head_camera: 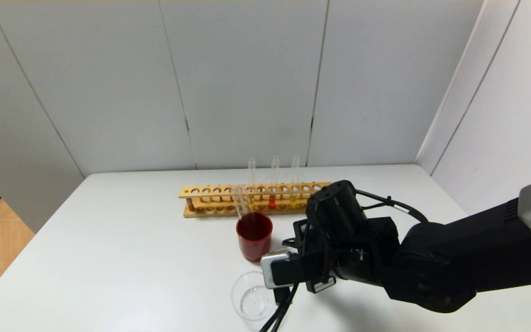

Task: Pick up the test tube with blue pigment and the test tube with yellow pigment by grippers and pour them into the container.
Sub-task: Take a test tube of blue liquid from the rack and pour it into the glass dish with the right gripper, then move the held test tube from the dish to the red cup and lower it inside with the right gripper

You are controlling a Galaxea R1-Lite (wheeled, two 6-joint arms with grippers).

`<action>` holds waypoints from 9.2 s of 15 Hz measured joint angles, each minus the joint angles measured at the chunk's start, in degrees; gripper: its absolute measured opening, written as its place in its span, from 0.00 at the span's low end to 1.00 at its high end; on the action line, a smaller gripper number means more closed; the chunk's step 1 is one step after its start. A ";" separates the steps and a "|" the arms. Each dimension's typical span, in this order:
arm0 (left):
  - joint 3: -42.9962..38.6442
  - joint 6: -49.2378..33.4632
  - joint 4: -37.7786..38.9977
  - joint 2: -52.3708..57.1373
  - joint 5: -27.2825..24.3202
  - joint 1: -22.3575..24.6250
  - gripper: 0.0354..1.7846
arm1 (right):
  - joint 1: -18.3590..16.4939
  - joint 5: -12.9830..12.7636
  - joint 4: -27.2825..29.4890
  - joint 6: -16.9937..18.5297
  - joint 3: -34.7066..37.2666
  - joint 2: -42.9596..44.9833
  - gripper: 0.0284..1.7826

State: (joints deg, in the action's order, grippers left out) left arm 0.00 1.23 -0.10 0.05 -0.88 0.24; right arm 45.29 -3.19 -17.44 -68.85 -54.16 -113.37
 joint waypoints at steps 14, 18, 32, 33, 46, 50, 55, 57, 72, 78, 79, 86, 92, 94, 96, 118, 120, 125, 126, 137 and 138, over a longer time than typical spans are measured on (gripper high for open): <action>0.00 0.00 0.00 0.00 0.00 0.00 0.98 | 1.18 -9.75 -0.02 -7.46 -0.79 -1.84 0.17; 0.00 0.02 0.00 0.00 0.00 0.00 0.98 | 2.00 -10.84 -0.09 -8.73 -0.96 -1.84 0.17; 0.00 -0.02 0.00 0.00 0.04 0.00 0.98 | 4.22 -15.48 -0.16 -15.19 -0.74 -2.32 0.17; 0.00 -0.02 0.00 0.00 0.02 0.00 0.98 | 4.24 -15.93 -0.11 -15.26 -0.96 -2.52 0.17; 0.00 -0.02 0.00 0.00 -0.02 0.00 0.98 | 4.38 -18.71 -0.33 -19.76 -3.52 -4.62 0.17; 0.00 0.00 0.00 0.00 0.02 0.00 0.98 | 5.03 -20.09 -0.41 -21.69 -3.91 -5.21 0.17; 0.00 -0.02 0.00 0.00 0.00 0.00 0.98 | 6.17 -22.85 -0.49 -24.39 -5.49 -5.73 0.17; 0.00 0.00 0.00 0.00 0.00 -0.02 0.98 | 6.75 -24.70 -0.46 -25.71 -6.31 -5.89 0.17; 0.00 -0.02 0.00 0.00 0.02 0.00 0.98 | 11.37 -30.98 -0.99 -30.49 -6.08 -6.63 0.17; 0.00 -0.02 0.00 0.00 0.00 0.00 0.98 | 11.87 -31.87 -1.01 -30.82 -6.11 -6.74 0.17; 0.00 -0.02 0.00 0.00 0.00 0.00 0.98 | 11.93 -32.46 -1.01 -31.21 -6.03 -6.74 0.17; 0.00 -0.02 0.00 0.00 0.00 0.00 0.98 | 12.51 -35.23 -1.05 -35.00 -6.14 -6.00 0.17; 0.00 -0.02 0.02 0.00 0.00 0.00 0.98 | 12.79 -35.28 -1.18 -36.90 -6.21 -5.78 0.17; 0.00 0.00 0.00 0.00 0.00 0.00 0.98 | 12.65 -35.17 -1.55 -36.38 -6.03 -5.67 0.17; 0.00 -0.02 0.00 0.00 0.02 -0.02 0.98 | 12.31 -34.93 -2.67 -33.55 -6.23 -5.58 0.17; 0.00 0.00 0.02 0.00 0.00 0.00 0.98 | 2.52 -18.99 -51.91 72.77 -1.99 -3.79 0.17; 0.00 -0.02 0.00 0.00 0.02 0.00 0.98 | 2.50 -19.59 -52.68 75.61 -1.65 -6.30 0.17; 0.00 0.00 0.00 0.00 0.00 0.00 0.98 | 3.16 -19.63 -52.83 78.06 -1.84 -11.87 0.17; 0.00 -0.02 0.00 0.00 0.00 0.00 0.98 | 3.22 -19.60 -52.83 78.08 -1.82 -12.81 0.17; 0.00 0.00 0.00 0.00 0.02 -0.02 0.98 | 2.32 -15.82 -52.85 80.23 -0.93 -19.90 0.18; 0.00 0.00 0.00 0.00 0.00 0.00 0.98 | 2.15 -15.21 -52.87 80.23 -0.77 -20.31 0.19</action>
State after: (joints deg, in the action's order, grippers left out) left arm 0.00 1.23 -0.10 0.05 -0.88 0.24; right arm 47.43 -18.41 -70.32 11.37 -54.93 -133.68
